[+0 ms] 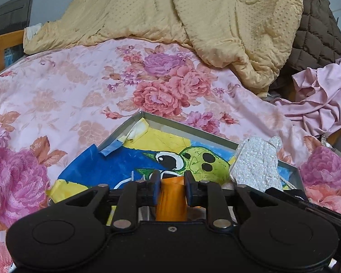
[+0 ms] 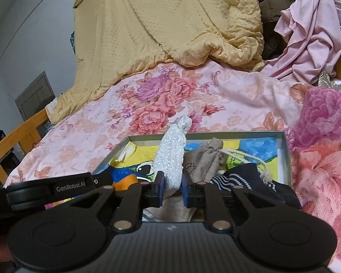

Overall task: Organize soft objects
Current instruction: 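Open both grippers to drop the strap and packet into the tray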

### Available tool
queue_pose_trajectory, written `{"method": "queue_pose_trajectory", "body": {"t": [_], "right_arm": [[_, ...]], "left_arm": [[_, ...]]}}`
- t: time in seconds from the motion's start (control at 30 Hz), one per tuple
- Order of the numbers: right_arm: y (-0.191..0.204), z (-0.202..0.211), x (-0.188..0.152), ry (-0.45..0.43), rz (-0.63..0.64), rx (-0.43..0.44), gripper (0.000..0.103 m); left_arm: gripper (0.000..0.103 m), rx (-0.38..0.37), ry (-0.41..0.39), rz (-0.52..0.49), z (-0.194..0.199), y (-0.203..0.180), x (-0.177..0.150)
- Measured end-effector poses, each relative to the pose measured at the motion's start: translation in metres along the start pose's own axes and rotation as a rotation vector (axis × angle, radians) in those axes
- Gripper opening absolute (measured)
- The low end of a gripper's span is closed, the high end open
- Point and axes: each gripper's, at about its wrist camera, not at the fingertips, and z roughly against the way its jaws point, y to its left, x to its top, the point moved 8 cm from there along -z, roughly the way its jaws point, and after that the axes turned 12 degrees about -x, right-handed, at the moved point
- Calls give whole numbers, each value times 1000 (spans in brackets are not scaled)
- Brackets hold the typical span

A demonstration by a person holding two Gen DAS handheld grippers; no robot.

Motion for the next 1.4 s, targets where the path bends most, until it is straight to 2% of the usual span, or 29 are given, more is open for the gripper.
{"method": "queue_pose_trajectory", "body": {"t": [0.23, 0.3, 0.37, 0.53, 0.6, 0.77, 0.87, 1.03, 1.13, 1.4], "right_arm": [[0, 3, -1, -10, 22, -29, 26], [-1, 3, -1, -11, 23, -36, 35], [-1, 4, -2, -12, 17, -35, 37], [-3, 5, 0, -20, 18, -44, 42], [-3, 6, 1, -23, 17, -46, 47], [-4, 15, 3, -41, 29, -67, 56], [-3, 24, 6, -58, 40, -80, 63], [-1, 49, 11, -93, 57, -95, 75], [2, 67, 12, -110, 72, -101, 81], [15, 120, 10, -164, 124, -119, 89]], "left_arm": [[30, 6, 11, 2, 1, -2, -3], [35, 13, 17, -1, 2, -1, -5], [45, 27, 26, -7, 2, 0, -6], [55, 46, 27, 0, 4, 5, -7], [58, 50, 22, -1, 6, 6, -7], [73, 55, 1, -13, 15, 7, -5], [77, 58, -2, -18, 23, 10, -3], [85, 46, -40, -30, 49, 11, 7], [95, 14, -71, -57, 74, 6, 13], [100, -33, -83, -114, 138, -9, 17]]}}
